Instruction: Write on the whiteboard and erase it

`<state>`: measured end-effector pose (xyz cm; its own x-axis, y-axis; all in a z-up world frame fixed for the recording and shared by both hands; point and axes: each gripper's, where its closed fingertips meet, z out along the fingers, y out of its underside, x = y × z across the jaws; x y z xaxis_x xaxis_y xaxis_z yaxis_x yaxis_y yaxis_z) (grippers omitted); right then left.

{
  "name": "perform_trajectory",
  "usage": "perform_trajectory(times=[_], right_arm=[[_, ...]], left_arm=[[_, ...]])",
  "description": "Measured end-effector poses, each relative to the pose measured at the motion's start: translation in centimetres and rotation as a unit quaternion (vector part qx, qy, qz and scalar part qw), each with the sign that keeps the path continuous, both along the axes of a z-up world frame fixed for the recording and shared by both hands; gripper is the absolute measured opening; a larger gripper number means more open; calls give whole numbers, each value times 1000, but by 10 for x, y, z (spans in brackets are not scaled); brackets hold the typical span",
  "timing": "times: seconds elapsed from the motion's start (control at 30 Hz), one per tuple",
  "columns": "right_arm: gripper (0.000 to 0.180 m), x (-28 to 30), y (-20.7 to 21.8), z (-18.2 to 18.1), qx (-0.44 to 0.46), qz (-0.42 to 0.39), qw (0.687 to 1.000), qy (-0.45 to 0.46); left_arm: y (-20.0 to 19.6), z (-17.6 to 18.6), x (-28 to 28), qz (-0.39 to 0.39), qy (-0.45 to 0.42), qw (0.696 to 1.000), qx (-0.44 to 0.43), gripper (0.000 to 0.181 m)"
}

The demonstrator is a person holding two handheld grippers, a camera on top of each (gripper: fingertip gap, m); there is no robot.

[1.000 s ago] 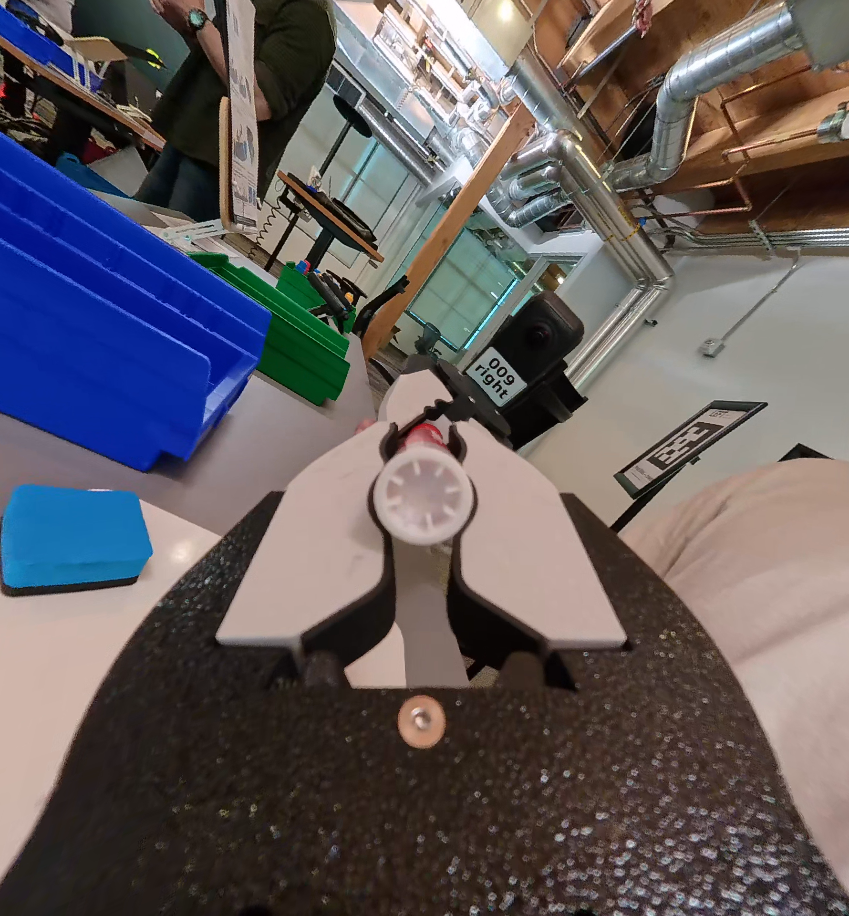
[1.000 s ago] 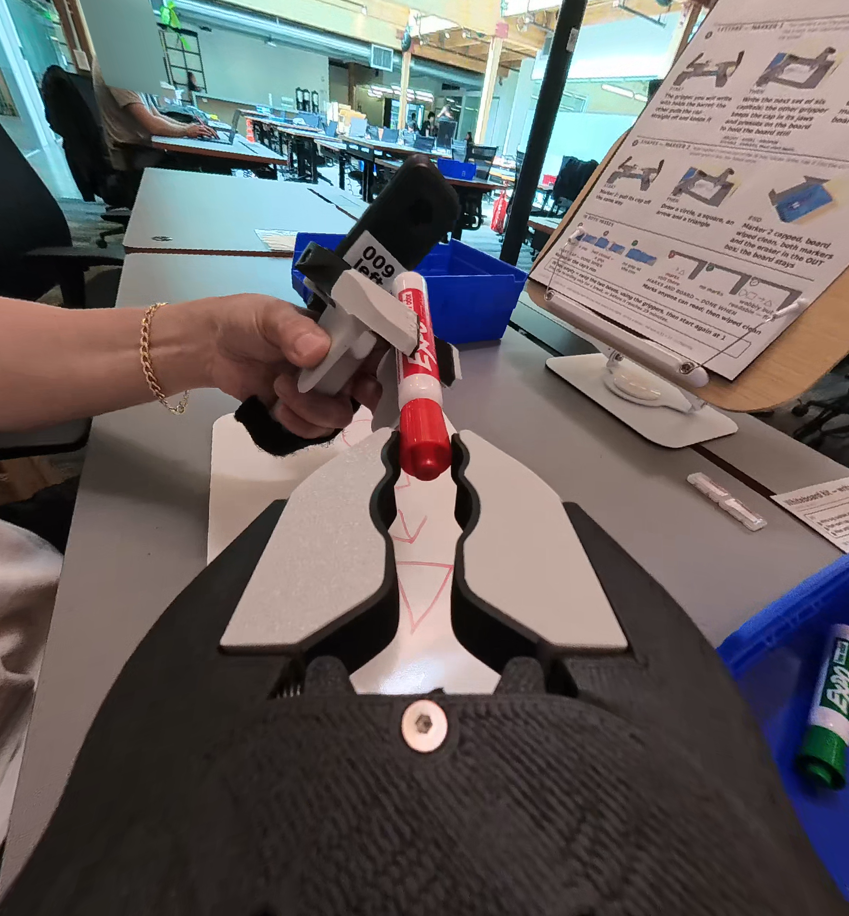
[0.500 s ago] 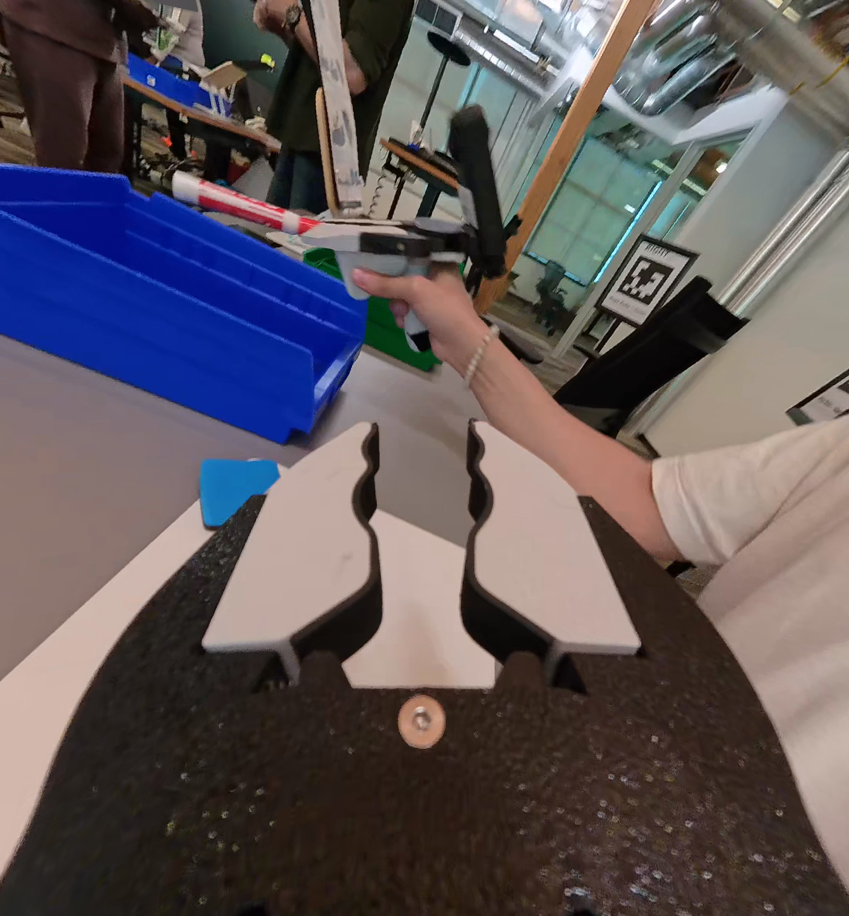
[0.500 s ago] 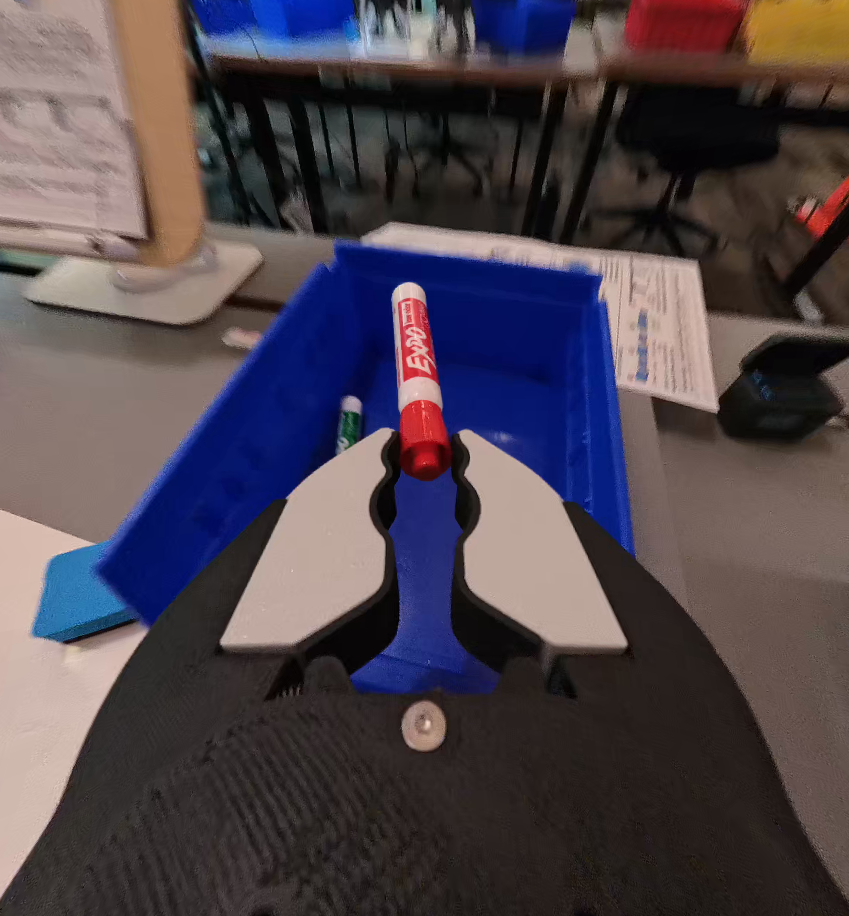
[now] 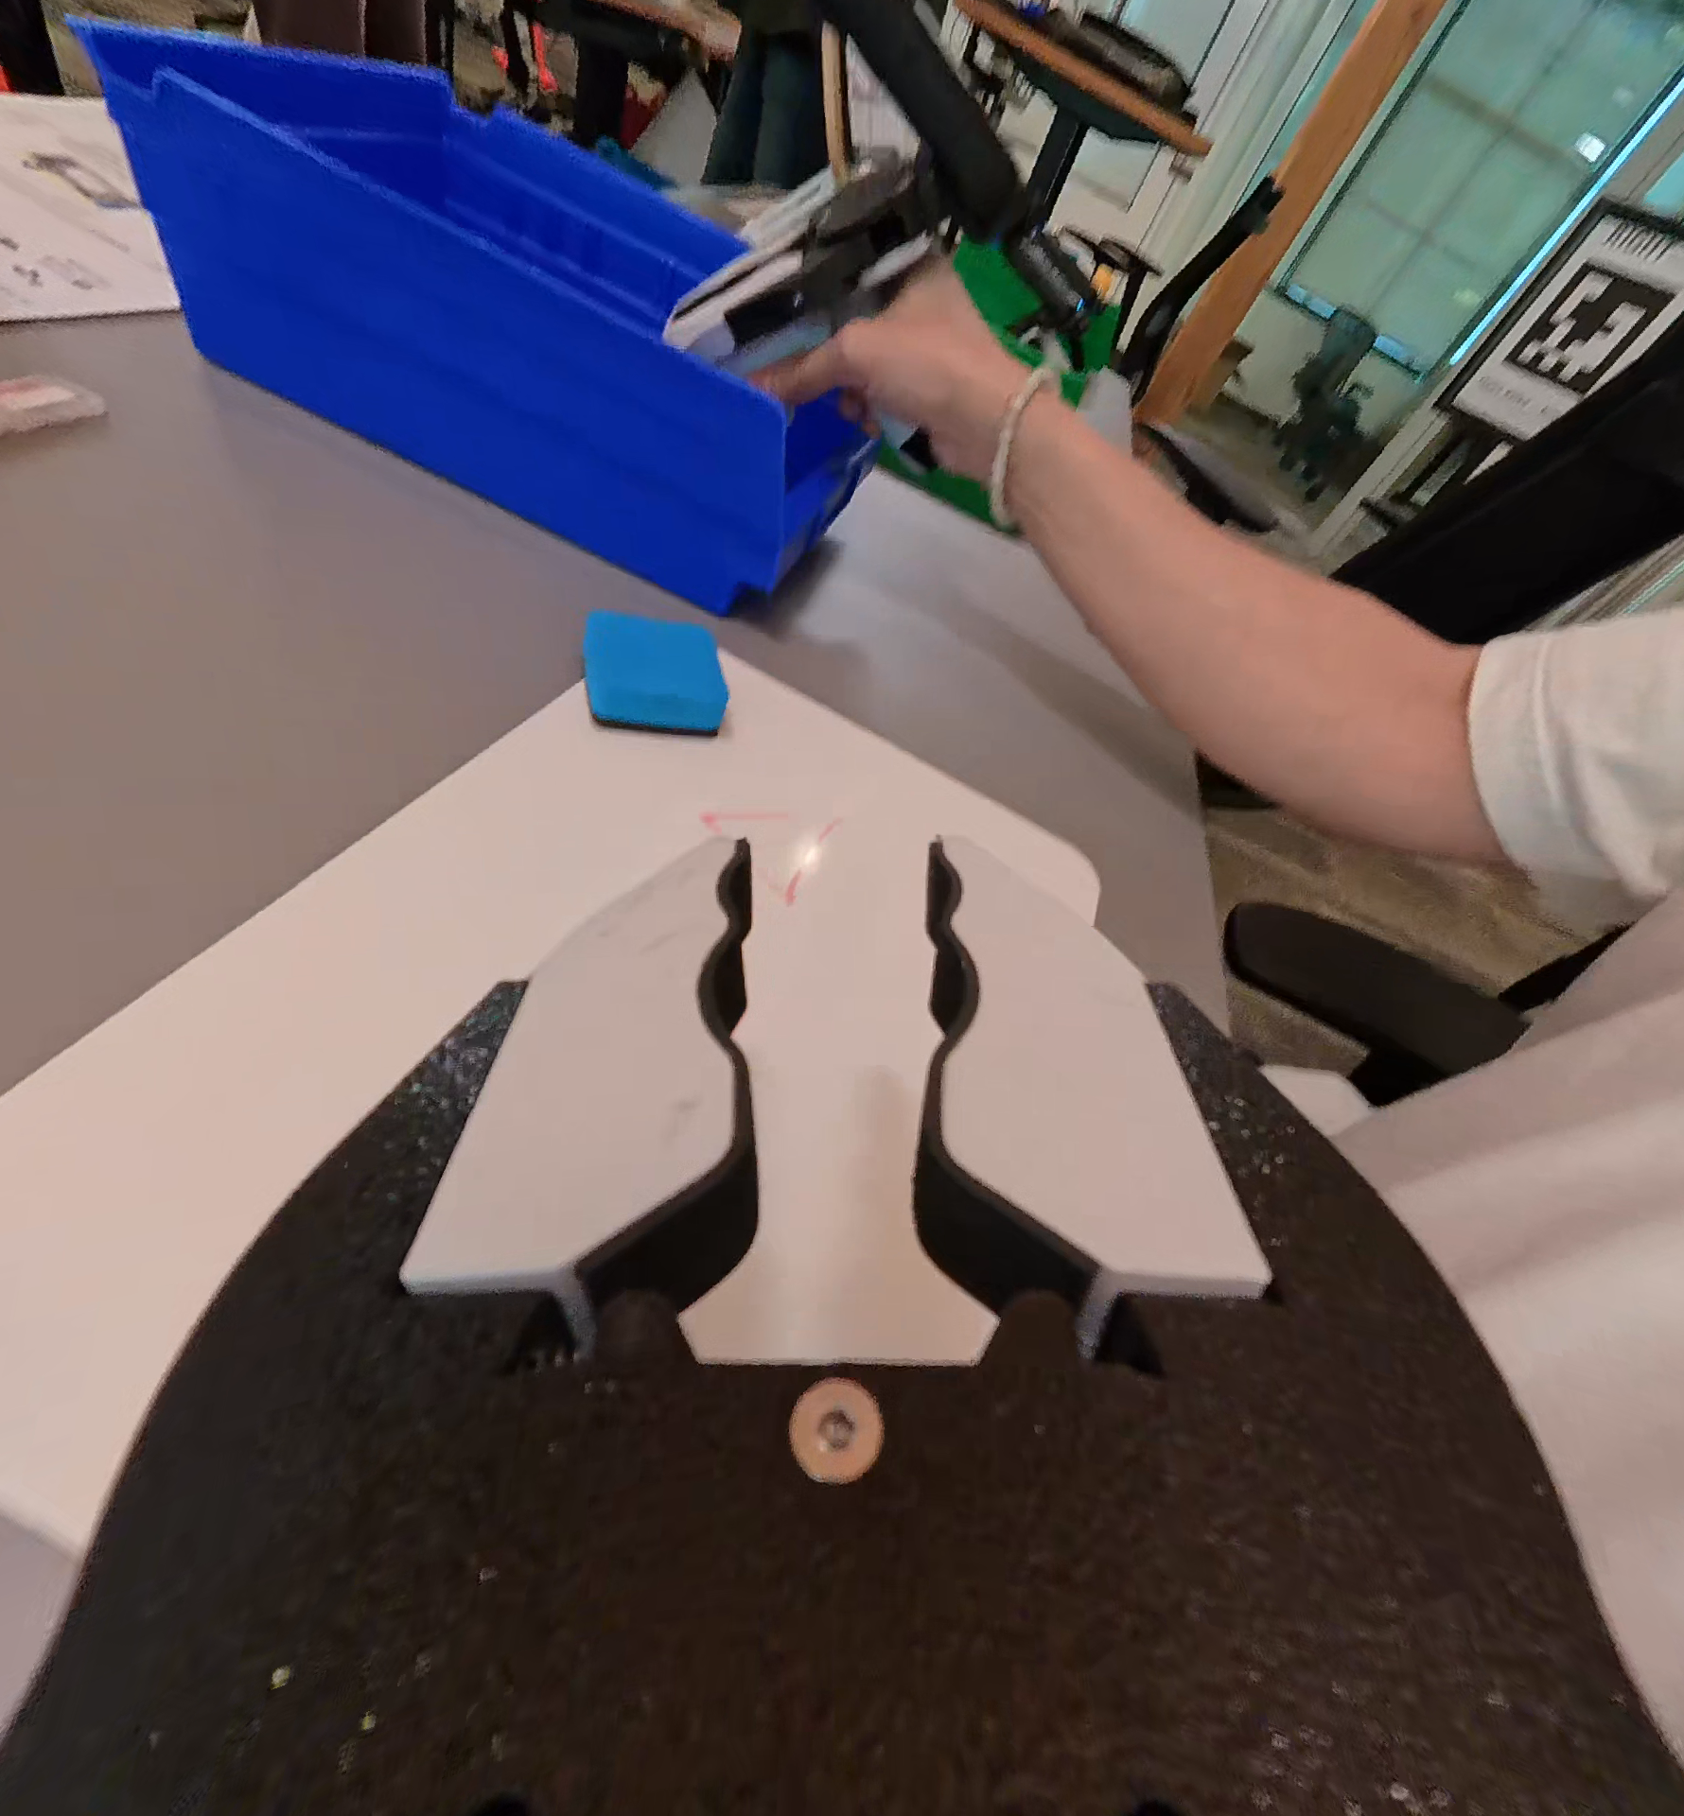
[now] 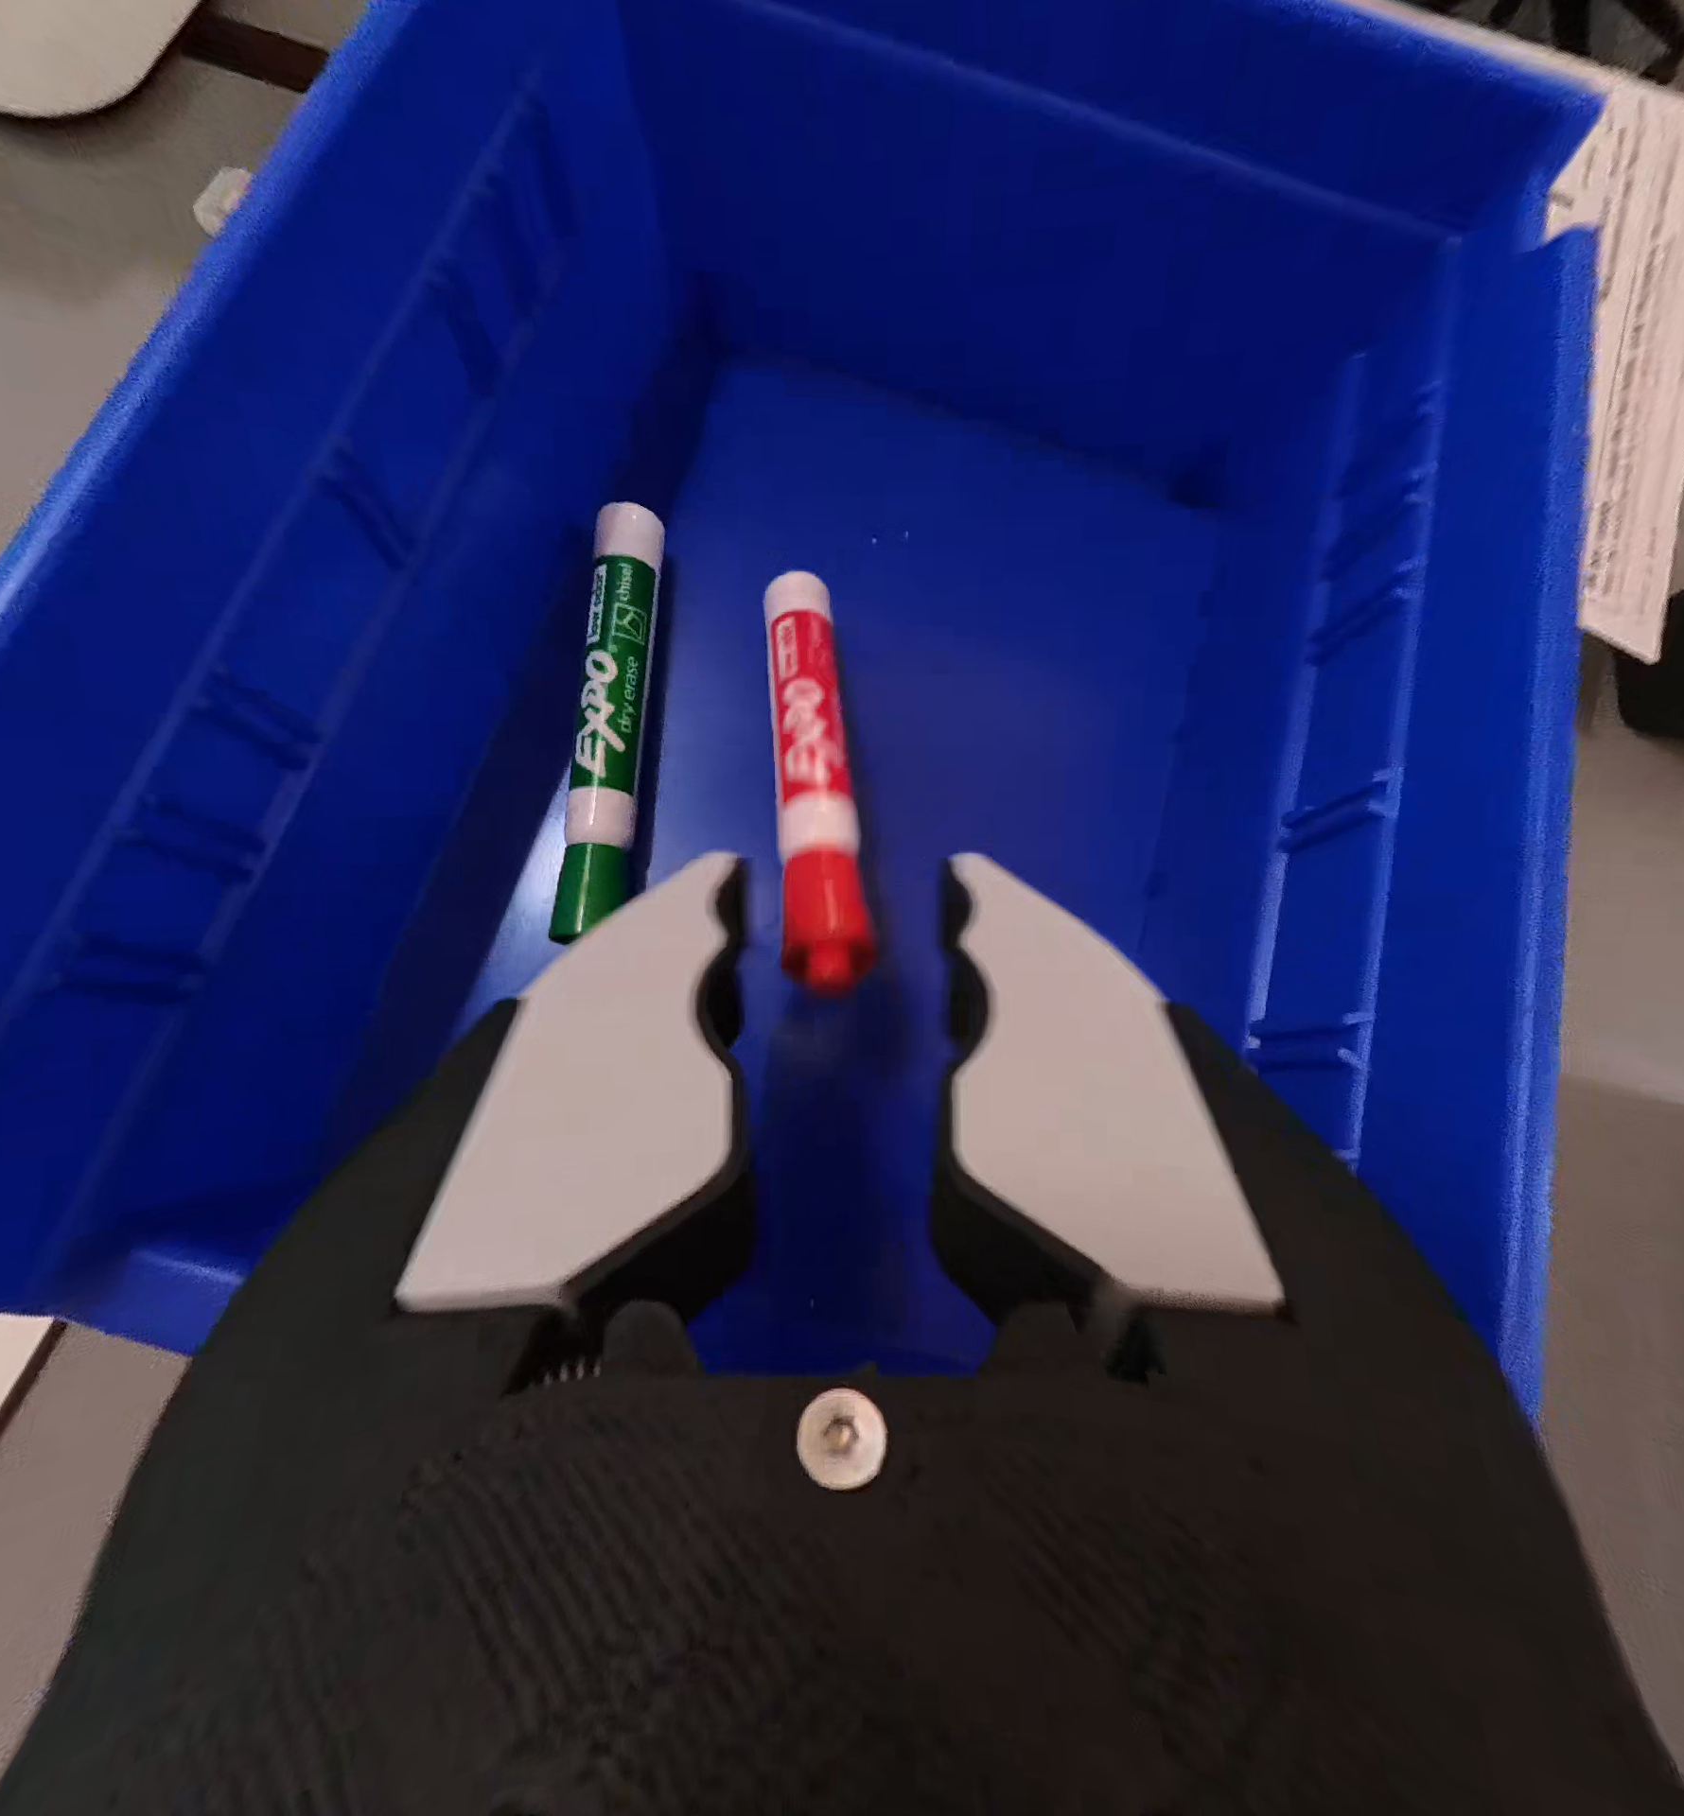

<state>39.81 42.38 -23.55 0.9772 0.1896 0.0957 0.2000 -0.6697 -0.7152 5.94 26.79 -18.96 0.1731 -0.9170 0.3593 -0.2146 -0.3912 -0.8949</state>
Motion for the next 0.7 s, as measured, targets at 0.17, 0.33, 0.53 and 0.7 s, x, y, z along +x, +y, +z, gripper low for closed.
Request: perform_trajectory(times=[0.17,0.33,0.53,0.7], right_arm=[[62,-71,-39,76,90,119,989,16],[61,-176,-93,65,61,235,970,7],[69,-197,-83,-4,-2,178,983,-34],[69,-201,-74,-23,-40,153,987,24]], left_arm=[[-19,-25,-37,-39,51,998,-9,43],[-20,-60,-75,-29,135,990,37,41],[-27,-89,-82,-53,206,976,41,36],[-30,-93,-82,-66,222,972,48,37]])
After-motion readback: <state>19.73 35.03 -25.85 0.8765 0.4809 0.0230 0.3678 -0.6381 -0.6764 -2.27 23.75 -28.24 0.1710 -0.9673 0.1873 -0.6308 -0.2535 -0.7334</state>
